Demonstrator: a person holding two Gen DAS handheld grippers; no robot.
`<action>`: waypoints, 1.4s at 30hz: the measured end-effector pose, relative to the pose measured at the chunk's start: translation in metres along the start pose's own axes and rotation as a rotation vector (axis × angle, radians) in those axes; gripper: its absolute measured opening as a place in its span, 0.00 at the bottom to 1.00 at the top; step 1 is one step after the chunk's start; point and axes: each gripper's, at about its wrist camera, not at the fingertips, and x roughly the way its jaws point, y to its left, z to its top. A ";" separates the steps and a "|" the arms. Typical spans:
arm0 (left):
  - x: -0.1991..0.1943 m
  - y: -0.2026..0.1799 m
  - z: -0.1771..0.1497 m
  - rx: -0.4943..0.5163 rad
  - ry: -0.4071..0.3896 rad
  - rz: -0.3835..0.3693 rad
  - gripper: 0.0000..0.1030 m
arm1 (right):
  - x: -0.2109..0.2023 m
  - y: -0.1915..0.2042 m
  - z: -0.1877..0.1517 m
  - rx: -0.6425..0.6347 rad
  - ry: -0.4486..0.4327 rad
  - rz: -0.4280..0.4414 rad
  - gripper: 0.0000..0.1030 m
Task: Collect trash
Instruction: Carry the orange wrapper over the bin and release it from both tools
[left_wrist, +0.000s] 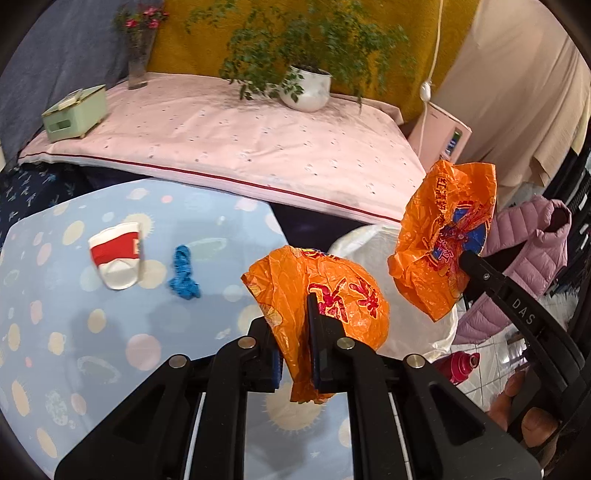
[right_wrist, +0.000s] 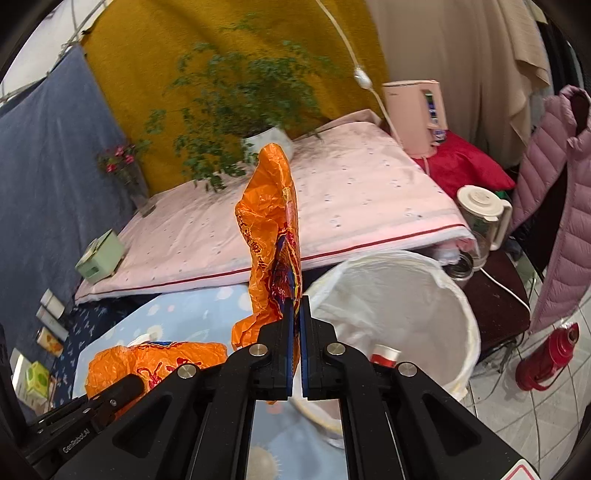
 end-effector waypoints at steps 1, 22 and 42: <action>0.003 -0.005 0.000 0.010 0.004 -0.002 0.10 | -0.001 -0.007 0.000 0.008 -0.001 -0.006 0.03; 0.080 -0.081 -0.004 0.120 0.102 -0.063 0.11 | 0.004 -0.092 -0.005 0.108 0.016 -0.089 0.03; 0.089 -0.070 -0.005 0.089 0.093 -0.002 0.58 | 0.017 -0.085 -0.008 0.096 0.018 -0.088 0.33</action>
